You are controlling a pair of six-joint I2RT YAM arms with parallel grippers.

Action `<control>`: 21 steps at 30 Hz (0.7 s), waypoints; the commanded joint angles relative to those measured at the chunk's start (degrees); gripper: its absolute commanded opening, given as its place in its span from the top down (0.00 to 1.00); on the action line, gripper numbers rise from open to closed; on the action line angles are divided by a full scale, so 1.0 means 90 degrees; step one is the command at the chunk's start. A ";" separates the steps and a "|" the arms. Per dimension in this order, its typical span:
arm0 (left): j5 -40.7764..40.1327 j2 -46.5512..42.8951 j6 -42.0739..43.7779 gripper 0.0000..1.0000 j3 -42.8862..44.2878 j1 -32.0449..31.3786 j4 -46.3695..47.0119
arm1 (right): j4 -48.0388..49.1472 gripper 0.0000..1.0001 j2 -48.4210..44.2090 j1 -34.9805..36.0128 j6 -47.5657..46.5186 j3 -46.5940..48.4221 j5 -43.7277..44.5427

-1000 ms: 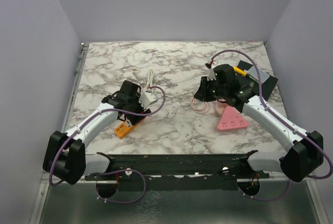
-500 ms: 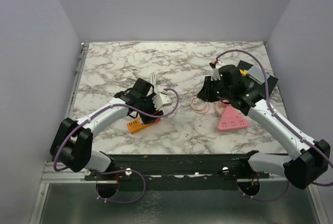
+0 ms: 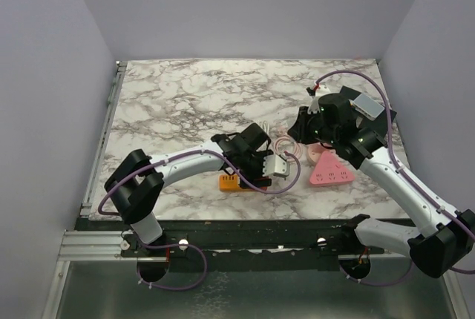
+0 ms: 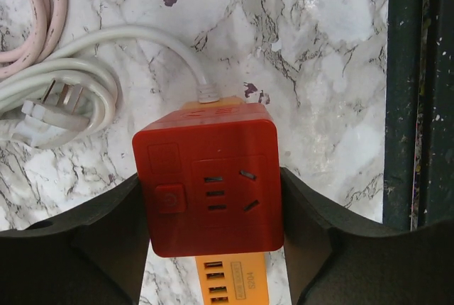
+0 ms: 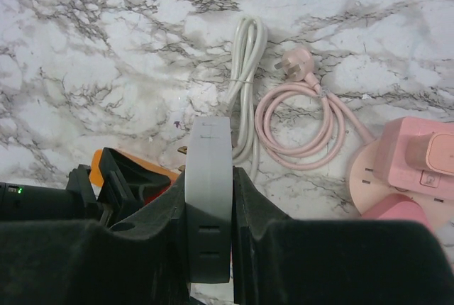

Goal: Insert the plug
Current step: Move the socket to the center of the board.

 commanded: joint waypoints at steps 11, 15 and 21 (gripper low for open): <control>-0.0703 -0.1685 -0.0561 0.01 -0.0744 0.0056 -0.0430 | 0.0096 1.00 -0.0258 0.0024 -0.0142 -0.0184 -0.0480; -0.0565 -0.2663 -0.0780 0.01 -0.0486 0.0254 -0.0041 | 0.0727 0.99 -0.0602 0.0023 -0.0269 -0.0484 -0.1459; 0.0052 -0.3438 -0.2090 0.01 -0.0249 0.0463 0.1174 | 0.1571 0.99 -0.0787 0.0024 -0.0460 -0.0717 -0.3317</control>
